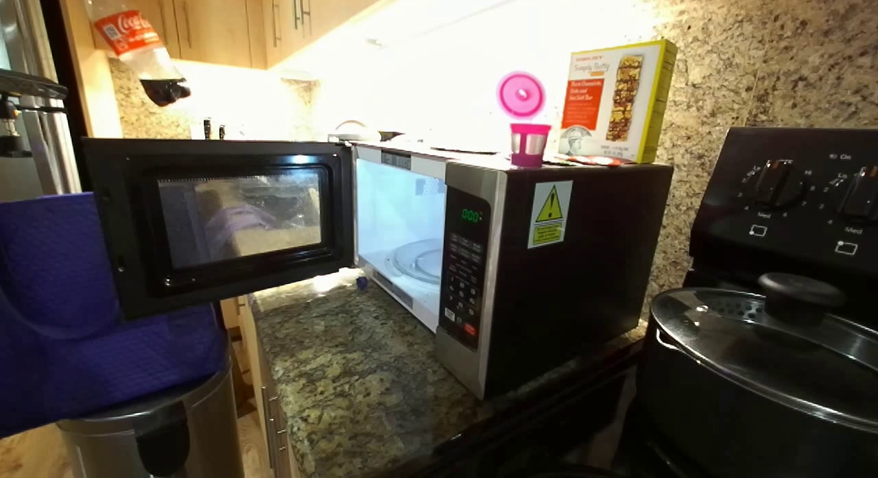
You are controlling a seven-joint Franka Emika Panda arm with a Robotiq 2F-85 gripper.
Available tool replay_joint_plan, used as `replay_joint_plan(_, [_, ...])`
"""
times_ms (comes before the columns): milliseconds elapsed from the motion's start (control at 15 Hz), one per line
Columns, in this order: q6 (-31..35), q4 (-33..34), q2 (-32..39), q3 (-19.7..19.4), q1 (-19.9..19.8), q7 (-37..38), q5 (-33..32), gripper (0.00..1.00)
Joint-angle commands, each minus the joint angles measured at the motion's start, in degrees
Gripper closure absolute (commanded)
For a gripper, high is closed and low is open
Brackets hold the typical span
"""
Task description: Pick up the Coca-Cola bottle from the countertop and put it inside the blue bag
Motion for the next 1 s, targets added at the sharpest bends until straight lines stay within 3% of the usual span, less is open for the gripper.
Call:
replay_joint_plan(0, [3.69,1.68,4.12,-1.96,1.78,-6.78,7.44,0.89])
replay_joint_plan(267, [4.19,1.32,7.99,-3.64,1.72,-14.15,17.95,0.89])
replay_joint_plan(533, [0.69,-0.32,10.36,-4.68,0.11,-20.93,29.69,0.89])
replay_joint_plan(933, [-2.44,-5.56,11.41,-7.14,-0.83,-21.68,35.03,0.89])
